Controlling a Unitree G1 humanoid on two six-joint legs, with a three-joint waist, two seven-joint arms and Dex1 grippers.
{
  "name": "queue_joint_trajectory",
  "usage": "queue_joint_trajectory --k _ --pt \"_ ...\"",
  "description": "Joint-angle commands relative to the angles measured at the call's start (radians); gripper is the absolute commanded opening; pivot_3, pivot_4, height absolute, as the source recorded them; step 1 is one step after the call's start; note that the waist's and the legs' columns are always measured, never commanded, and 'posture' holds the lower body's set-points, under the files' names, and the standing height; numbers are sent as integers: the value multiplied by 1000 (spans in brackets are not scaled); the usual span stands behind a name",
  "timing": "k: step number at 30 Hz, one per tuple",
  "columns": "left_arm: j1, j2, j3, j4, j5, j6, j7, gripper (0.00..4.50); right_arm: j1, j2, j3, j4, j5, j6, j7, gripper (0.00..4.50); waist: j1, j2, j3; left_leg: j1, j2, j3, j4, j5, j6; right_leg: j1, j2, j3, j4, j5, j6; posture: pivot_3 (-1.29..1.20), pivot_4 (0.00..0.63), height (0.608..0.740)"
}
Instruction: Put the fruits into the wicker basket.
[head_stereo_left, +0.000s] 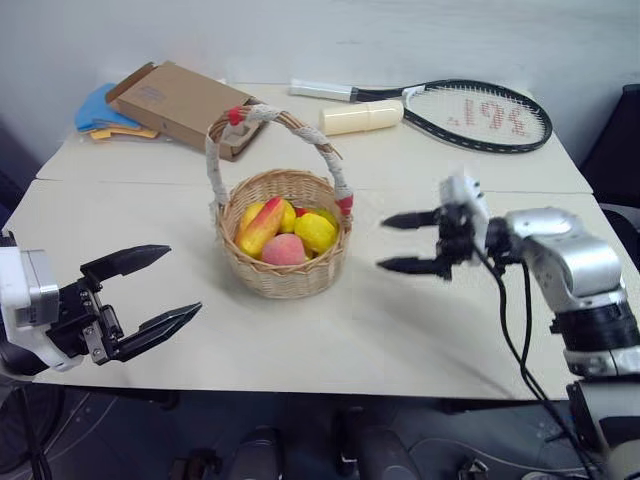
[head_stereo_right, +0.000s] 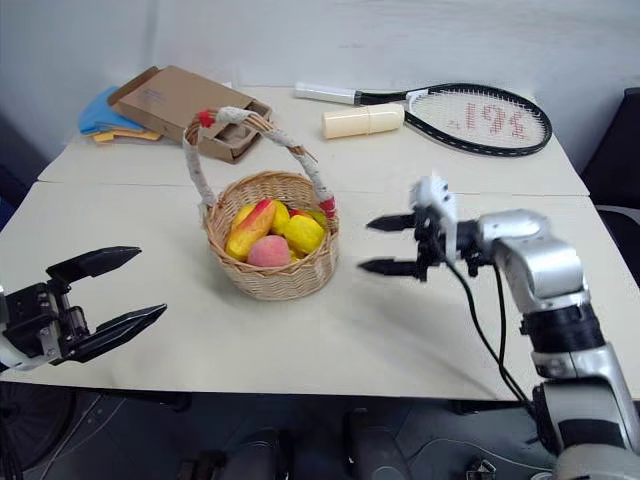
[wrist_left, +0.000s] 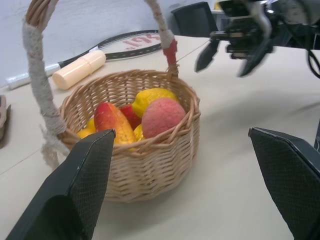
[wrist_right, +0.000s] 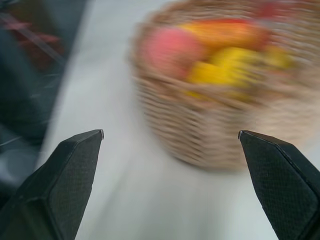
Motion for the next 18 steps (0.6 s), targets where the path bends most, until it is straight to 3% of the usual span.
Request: queue_joint_trajectory --k 1,4,7,13,18 --pt "-9 11 10 -29 -23 -5 14 4500 -98 101 -4 99 -33 -126 -10 4467 -9 0 0 0 1 -1 -1 1 -1 -1 1 0 1 0 0 0 150 740" --pt "-21 14 -3 -25 -19 -7 18 4500 -167 199 2 186 -49 -186 -5 4467 -16 0 0 -2 2 -1 -2 2 -3 -4 3 0 2 0 -1 0 150 740" --pt "-35 18 -10 -23 -18 -7 22 4500 -211 260 20 236 -71 -226 23 3856 -12 0 0 -4 2 -1 -2 5 -8 -6 2 1 3 0 -1 0 150 740" --pt "-53 22 -21 -17 -15 -9 26 4500 -247 329 21 261 -76 -226 51 1795 -5 0 0 -5 0 -2 -1 4 -6 -4 -2 0 0 1 0 0 150 740" --pt "-74 23 -44 -2 -7 -14 22 4500 -216 295 18 238 -89 -235 88 184 -3 0 0 -5 0 -2 -1 4 -6 -4 -2 0 0 1 0 0 150 740"
